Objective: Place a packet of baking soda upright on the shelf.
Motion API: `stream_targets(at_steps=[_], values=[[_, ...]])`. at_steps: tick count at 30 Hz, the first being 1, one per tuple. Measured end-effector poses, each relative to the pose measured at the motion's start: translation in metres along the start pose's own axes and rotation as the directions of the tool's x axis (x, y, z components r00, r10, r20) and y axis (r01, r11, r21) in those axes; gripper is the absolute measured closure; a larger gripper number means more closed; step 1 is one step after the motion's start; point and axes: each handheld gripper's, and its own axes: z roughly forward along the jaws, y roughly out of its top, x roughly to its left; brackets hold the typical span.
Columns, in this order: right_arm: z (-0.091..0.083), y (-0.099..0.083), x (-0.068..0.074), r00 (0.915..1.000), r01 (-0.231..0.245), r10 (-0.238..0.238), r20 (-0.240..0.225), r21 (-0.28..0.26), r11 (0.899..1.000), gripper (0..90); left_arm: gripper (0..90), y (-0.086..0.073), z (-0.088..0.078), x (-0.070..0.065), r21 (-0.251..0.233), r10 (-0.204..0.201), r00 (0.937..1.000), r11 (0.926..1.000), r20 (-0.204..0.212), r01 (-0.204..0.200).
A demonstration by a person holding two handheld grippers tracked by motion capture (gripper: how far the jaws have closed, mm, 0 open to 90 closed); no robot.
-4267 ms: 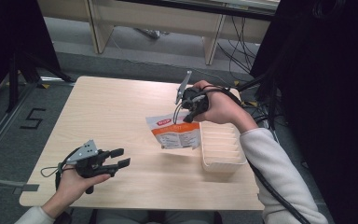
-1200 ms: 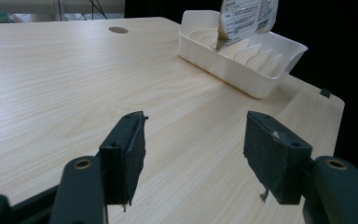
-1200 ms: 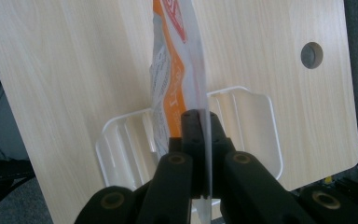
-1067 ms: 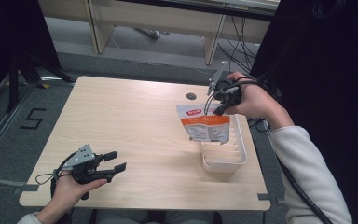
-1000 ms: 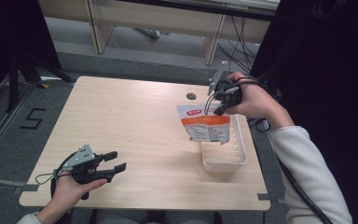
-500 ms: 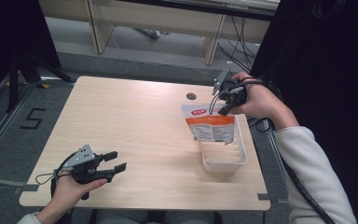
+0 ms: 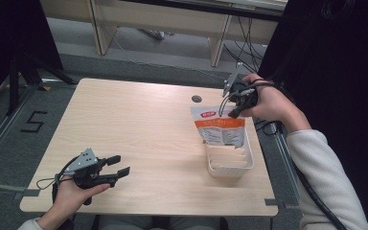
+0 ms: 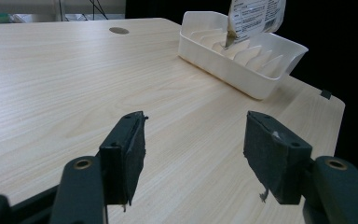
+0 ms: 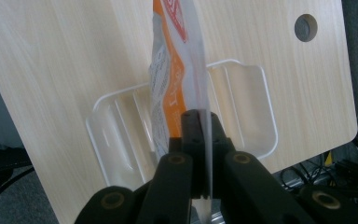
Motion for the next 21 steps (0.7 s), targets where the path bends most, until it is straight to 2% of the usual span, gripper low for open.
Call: stream_targets(at_steps=[2, 3, 8, 10, 14, 15, 16, 19, 20, 21], values=[[-0.0014, -0.0002, 0.0026, 0.9993, -0.038, 0.038, 0.001, 0.013, 0.999, 90.0, 37.9, 0.0001, 0.0, 0.0, -0.001, 0.0, 1.0, 1.0, 0.0, 0.0], [-0.0009, -0.001, 0.0006, 0.9999, -0.017, 0.017, -0.002, 0.006, 1.0, 90.0, 37.9, 0.0, 0.0, 0.0, -0.001, -0.001, 1.0, 1.0, 0.0, 0.001], [-0.0011, -0.0027, 0.0006, 0.9997, -0.025, 0.025, -0.003, 0.011, 1.0, 90.0, 37.9, 0.0, 0.0, 0.0, -0.001, -0.001, 1.0, 1.0, 0.0, 0.001], [-0.0003, -0.004, -0.001, 1.0, -0.008, 0.008, -0.002, 0.009, 1.0, 90.0, 37.9, 0.0, 0.0, 0.0001, -0.001, -0.002, 1.0, 1.0, 0.0, 0.002], [0.0003, -0.0057, -0.0004, 0.9997, -0.022, 0.022, -0.005, 0.022, 1.0, 90.0, 37.9, 0.0, 0.0, 0.0, -0.001, 0.0, 1.0, 1.0, 0.0, 0.0], [0.0016, -0.007, -0.0026, 1.0, 0.001, -0.001, -0.006, 0.015, 1.0, 90.0, 37.9, 0.0, 0.0, -0.0001, -0.002, -0.001, 1.0, 1.0, -0.001, 0.001], [0.0008, -0.0068, -0.0001, 0.9995, -0.032, 0.032, -0.005, 0.027, 0.999, 90.0, 37.9, 0.0001, 0.0, 0.0, -0.002, 0.0, 1.0, 1.0, 0.0, 0.0], [0.0023, -0.0092, -0.0027, 1.0, -0.006, 0.006, -0.003, 0.023, 1.0, 90.0, 37.9, 0.0, 0.0001, 0.0, -0.001, -0.001, 1.0, 1.0, -0.001, 0.001], [0.0017, -0.0092, -0.0011, 0.9996, -0.028, 0.028, -0.004, 0.032, 0.999, 90.0, 37.9, 0.0, 0.0001, 0.0, -0.001, -0.001, 1.0, 1.0, -0.001, 0.001], [0.0024, -0.0096, -0.0016, 0.9996, -0.027, 0.027, -0.003, 0.034, 0.999, 90.0, 37.9, 0.0, 0.0001, -0.0001, -0.001, -0.001, 1.0, 1.0, -0.001, 0.001]])
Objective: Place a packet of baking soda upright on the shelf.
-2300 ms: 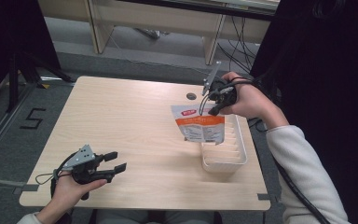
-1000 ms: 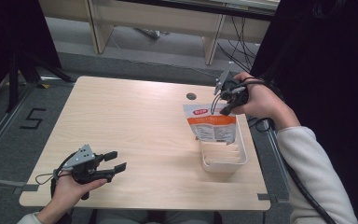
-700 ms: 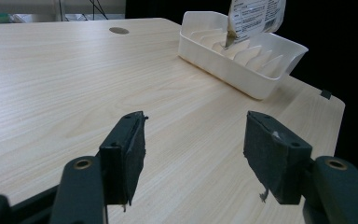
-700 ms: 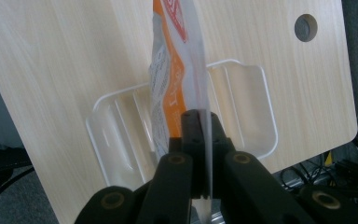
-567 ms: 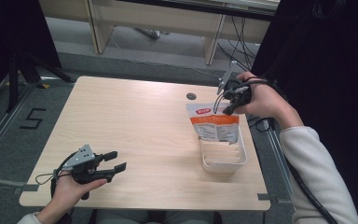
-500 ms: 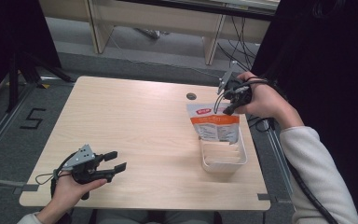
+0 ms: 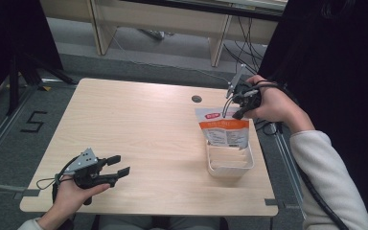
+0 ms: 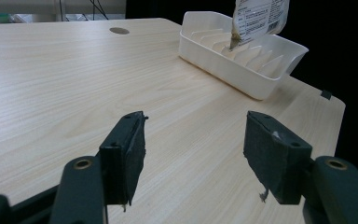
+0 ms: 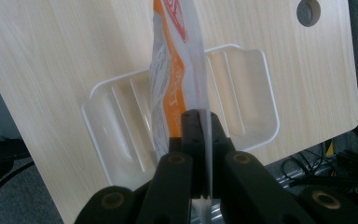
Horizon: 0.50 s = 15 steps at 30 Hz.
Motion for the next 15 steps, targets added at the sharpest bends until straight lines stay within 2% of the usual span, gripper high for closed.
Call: stream_targets(at_steps=[2, 3, 9, 10, 13, 14, 15], values=[[0.001, -0.0008, -0.0012, 1.0, 0.006, -0.006, 0.001, 0.004, 1.0, 90.0, 37.9, 0.0, 0.0, -0.0001, 0.0, 0.0, 1.0, 1.0, 0.0, 0.0], [0.0006, -0.0006, 0.0001, 0.9999, -0.01, 0.01, 0.0, 0.01, 1.0, 90.0, 37.9, 0.0, 0.0001, -0.0001, -0.001, -0.001, 1.0, 1.0, 0.0, 0.001], [0.0021, -0.0005, -0.0015, 0.9998, 0.017, -0.017, 0.009, 0.015, 1.0, 90.0, 37.9, 0.0, 0.0001, 0.0, -0.002, -0.003, 1.0, 1.0, -0.001, 0.003], [0.0024, -0.0001, -0.0017, 1.0, 0.003, -0.004, 0.007, 0.019, 1.0, 90.0, 37.9, 0.0, 0.0, 0.0001, -0.002, -0.003, 1.0, 1.0, -0.001, 0.003], [0.0028, -0.0001, -0.002, 1.0, 0.003, -0.003, 0.009, 0.022, 1.0, 90.0, 37.9, 0.0, 0.0001, 0.0001, 0.0, -0.003, 1.0, 1.0, -0.001, 0.003], [0.0037, -0.0006, -0.0038, 0.9996, 0.025, -0.025, 0.009, 0.017, 1.0, 90.0, 37.9, 0.0, 0.0, 0.0001, 0.0, -0.002, 1.0, 1.0, 0.0, 0.002], [0.0037, -0.0005, -0.0039, 0.9997, 0.023, -0.023, 0.01, 0.02, 1.0, 90.0, 37.9, 0.0, 0.0001, 0.0, -0.001, -0.002, 1.0, 1.0, 0.0, 0.002]])
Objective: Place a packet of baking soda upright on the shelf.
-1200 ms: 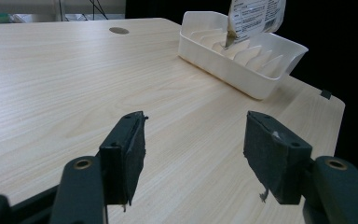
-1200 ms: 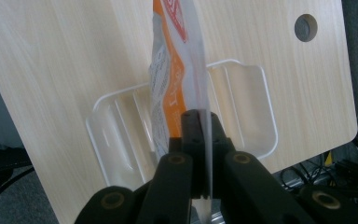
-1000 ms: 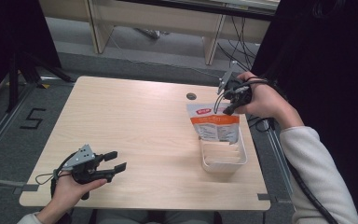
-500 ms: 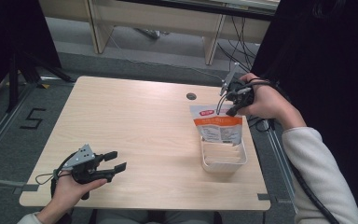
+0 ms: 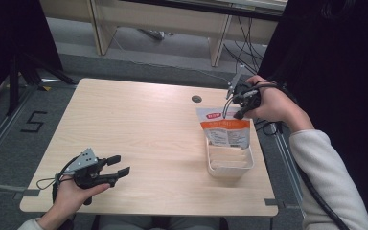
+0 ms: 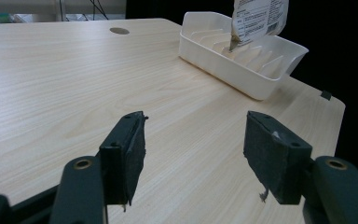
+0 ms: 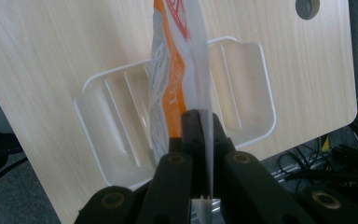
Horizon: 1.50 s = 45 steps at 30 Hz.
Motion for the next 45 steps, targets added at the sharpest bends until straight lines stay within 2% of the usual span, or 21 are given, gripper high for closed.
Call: stream_targets(at_steps=[1, 6, 8, 9, 10, 14, 17, 18, 19, 22, 36, 40, 45], values=[[-0.001, 0.0, 0.002, 0.9996, -0.026, 0.026, 0.01, 0.011, 1.0, 90.0, 37.9, 0.0, 0.0, 0.0, -0.001, -0.001, 1.0, 1.0, 0.0, 0.001], [0.002, 0.001, 0.0, 0.9998, -0.02, 0.02, -0.003, 0.012, 1.0, 90.0, 37.9, 0.0, 0.0, 0.0, -0.002, -0.002, 1.0, 1.0, 0.0, 0.002], [0.003, 0.001, 0.0, 0.9997, -0.021, 0.021, 0.014, 0.017, 1.0, 90.0, 37.9, 0.0, 0.0, 0.0, -0.003, -0.003, 1.0, 1.0, 0.0, 0.003], [0.004, 0.001, -0.001, 0.9999, -0.013, 0.013, 0.008, 0.017, 1.0, 90.0, 37.9, 0.0, 0.0, 0.0, -0.003, -0.002, 1.0, 1.0, 0.0, 0.002], [0.004, 0.001, 0.0, 0.9995, -0.028, 0.027, 0.012, 0.019, 0.999, 90.0, 37.9, 0.0, 0.0, 0.0, -0.002, -0.002, 1.0, 1.0, -0.001, 0.002], [0.007, 0.003, -0.002, 0.9999, -0.002, 0.002, 0.01, 0.018, 1.0, 90.0, 37.9, 0.0, 0.0, 0.0, -0.002, -0.001, 1.0, 1.0, 0.0, 0.001], [0.007, 0.004, -0.001, 0.9998, -0.012, 0.012, 0.019, 0.03, 0.999, 90.0, 37.9, 0.0, 0.0, 0.0, -0.003, -0.002, 1.0, 1.0, 0.0, 0.002], [0.009, 0.005, -0.002, 0.9999, 0.0, -0.001, 0.013, 0.025, 1.0, 90.0, 37.9, 0.0, 0.0, 0.0, -0.003, -0.002, 1.0, 1.0, 0.0, 0.003], [0.009, 0.006, -0.001, 0.9998, -0.01, 0.01, 0.016, 0.032, 0.999, 90.0, 37.9, 0.0, 0.0, 0.0, -0.002, -0.002, 1.0, 1.0, 0.001, 0.002], [0.012, 0.008, -0.001, 0.9999, 0.001, -0.002, 0.012, 0.04, 0.999, 90.0, 37.9, 0.0, 0.0, 0.0, -0.004, 0.002, 1.0, 1.0, 0.004, -0.002], [0.019, 0.009, -0.002, 0.9978, 0.042, -0.044, 0.05, 0.045, 0.998, 90.0, 37.9, 0.0, 0.0, 0.0, -0.006, -0.017, 0.9999, 0.9998, -0.002, 0.017], [0.02, 0.009, -0.002, 0.9983, 0.025, -0.028, 0.052, 0.051, 0.998, 90.0, 37.9, 0.0, 0.0, -0.001, -0.005, -0.018, 0.9998, 0.9998, -0.002, 0.018], [0.022, 0.009, -0.003, 0.9948, 0.067, -0.07, 0.074, 0.048, 0.997, 90.0, 38.1, 0.0, 0.0, -0.001, -0.005, -0.016, 0.9999, 0.9999, 0.001, 0.016]])
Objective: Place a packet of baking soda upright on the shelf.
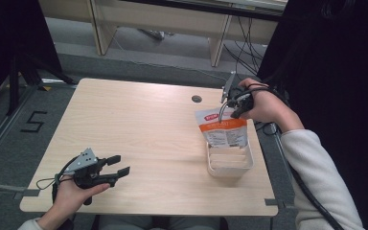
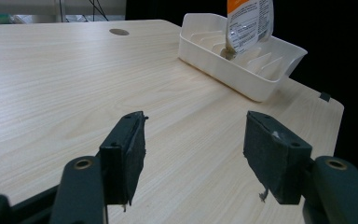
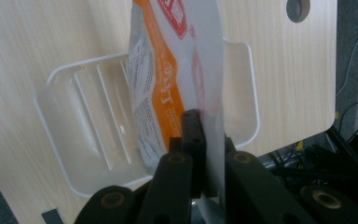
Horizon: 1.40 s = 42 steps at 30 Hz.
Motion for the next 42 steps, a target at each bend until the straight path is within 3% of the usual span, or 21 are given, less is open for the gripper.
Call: stream_targets(at_steps=[10, 11, 13, 18, 22, 25, 26, 31, 32, 33, 36, 38, 41, 42], values=[[0.015, -0.004, 0.003, 0.9996, 0.017, -0.016, -0.024, 0.01, 1.0, 90.0, 38.1, 0.0, 0.0, 0.0, 0.0, -0.002, 1.0, 1.0, -0.001, 0.002], [0.015, -0.004, 0.005, 0.9996, -0.017, 0.017, -0.024, 0.023, 1.0, 90.0, 38.1, 0.0, 0.0, 0.0, 0.0, -0.002, 1.0, 1.0, -0.002, 0.002], [0.019, -0.006, 0.005, 0.9993, -0.009, 0.009, -0.037, 0.017, 1.0, 90.0, 38.1, 0.0, 0.0, 0.001, 0.001, 0.016, 0.9999, 0.9999, 0.004, -0.016], [0.027, -0.012, 0.005, 0.9988, -0.022, 0.024, -0.043, 0.031, 0.999, 90.0, 38.1, 0.0, 0.0, 0.0, 0.0, 0.012, 0.9999, 0.9999, 0.005, -0.012], [0.032, -0.019, 0.005, 0.9965, -0.065, 0.067, -0.05, 0.039, 0.997, 90.0, 38.2, 0.0, 0.001, 0.001, 0.001, 0.018, 0.9998, 0.9998, 0.008, -0.018], [0.036, -0.025, 0.003, 0.997, -0.057, 0.058, -0.051, 0.034, 0.998, 90.0, 38.2, 0.0, 0.001, 0.001, 0.002, 0.024, 0.9997, 0.9997, 0.009, -0.024], [0.037, -0.026, 0.004, 0.9946, -0.083, 0.085, -0.06, 0.041, 0.996, 90.0, 38.1, 0.0, 0.001, 0.001, 0.002, 0.023, 0.9997, 0.9997, 0.009, -0.023], [0.039, -0.032, 0.003, 0.9931, -0.103, 0.105, -0.053, 0.043, 0.994, 90.0, 38.1, 0.0, 0.001, 0.001, 0.002, 0.021, 0.9997, 0.9998, 0.008, -0.021], [0.039, -0.033, 0.001, 0.9941, -0.092, 0.094, -0.054, 0.042, 0.995, 85.8, 38.1, 0.0, 0.001, 0.001, 0.002, 0.021, 0.9997, 0.9998, 0.007, -0.021], [0.037, -0.032, 0.003, 0.9912, -0.121, 0.123, -0.05, 0.043, 0.992, 80.8, 38.1, 0.0, 0.001, 0.001, -0.002, 0.018, 0.9998, 0.9998, 0.01, -0.018], [0.028, -0.029, 0.006, 0.9877, -0.154, 0.154, -0.023, -0.001, 0.988, 67.6, 38.1, 0.001, 0.001, 0.001, -0.005, 0.016, 0.9998, 0.9999, 0.013, -0.016], [0.023, -0.025, 0.008, 0.9893, -0.146, 0.145, -0.011, -0.042, 0.988, 60.6, 38.1, 0.0, 0.001, 0.0, -0.005, 0.015, 0.9998, 0.9999, 0.015, -0.015], [0.018, -0.019, 0.011, 0.99, -0.14, 0.141, 0.007, -0.076, 0.987, 56.8, 38.0, 0.001, 0.001, 0.0, -0.008, 0.02, 0.9996, 0.9998, 0.019, -0.02], [0.016, -0.017, 0.014, 0.9875, -0.157, 0.158, 0.001, -0.099, 0.983, 56.1, 38.0, 0.001, 0.001, 0.0, -0.008, 0.02, 0.9997, 0.9998, 0.017, -0.02]])
